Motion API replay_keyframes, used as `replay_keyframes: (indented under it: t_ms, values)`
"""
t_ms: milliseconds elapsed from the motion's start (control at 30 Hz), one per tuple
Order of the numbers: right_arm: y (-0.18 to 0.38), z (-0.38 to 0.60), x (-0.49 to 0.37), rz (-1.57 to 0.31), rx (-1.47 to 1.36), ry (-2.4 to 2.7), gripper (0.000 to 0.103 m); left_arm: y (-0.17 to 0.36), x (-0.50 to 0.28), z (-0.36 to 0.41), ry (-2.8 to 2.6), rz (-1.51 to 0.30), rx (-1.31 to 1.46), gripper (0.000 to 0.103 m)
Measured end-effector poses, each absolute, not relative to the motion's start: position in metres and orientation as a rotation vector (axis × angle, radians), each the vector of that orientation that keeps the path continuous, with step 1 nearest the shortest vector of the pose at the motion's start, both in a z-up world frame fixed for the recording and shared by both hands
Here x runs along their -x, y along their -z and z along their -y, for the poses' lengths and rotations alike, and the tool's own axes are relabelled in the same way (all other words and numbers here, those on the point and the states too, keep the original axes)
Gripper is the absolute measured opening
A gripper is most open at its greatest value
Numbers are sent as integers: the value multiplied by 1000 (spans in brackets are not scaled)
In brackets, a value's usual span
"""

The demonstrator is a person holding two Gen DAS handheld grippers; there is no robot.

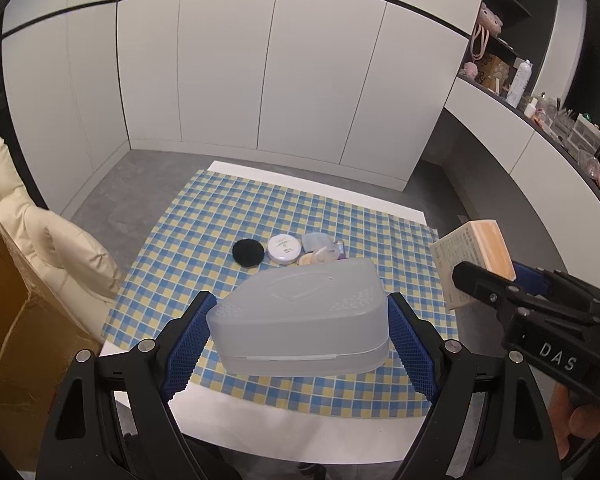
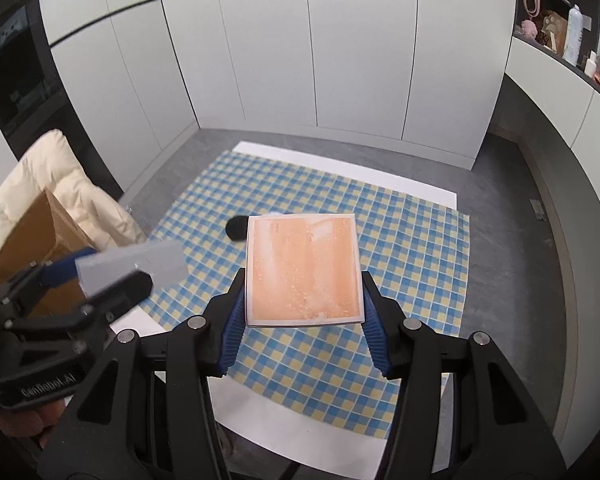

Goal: Organize objects
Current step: 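Lift the clear container and peach box and hold both above the table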

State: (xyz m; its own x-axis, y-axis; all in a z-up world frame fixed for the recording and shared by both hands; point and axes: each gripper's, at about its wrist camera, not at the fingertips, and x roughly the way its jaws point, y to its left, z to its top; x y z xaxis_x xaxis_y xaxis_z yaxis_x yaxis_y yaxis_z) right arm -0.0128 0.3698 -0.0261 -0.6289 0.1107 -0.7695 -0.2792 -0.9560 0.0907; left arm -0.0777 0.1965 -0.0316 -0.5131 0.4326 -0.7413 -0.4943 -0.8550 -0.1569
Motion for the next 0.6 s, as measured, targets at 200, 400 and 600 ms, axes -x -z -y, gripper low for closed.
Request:
replay_keyframes:
  t_ms: [200,400,600]
  values:
    - [27,-374,15,-283,1241,-2623,54,34,82,-192,-2330,-48,1161,85]
    - [26,-379,14,-272,1235,-2609,54,29,78,-193,-2368,-105,1108,85]
    - [26,-381,13,-277,1228,-2605,54,26,79,-190,-2405,-133,1078,85]
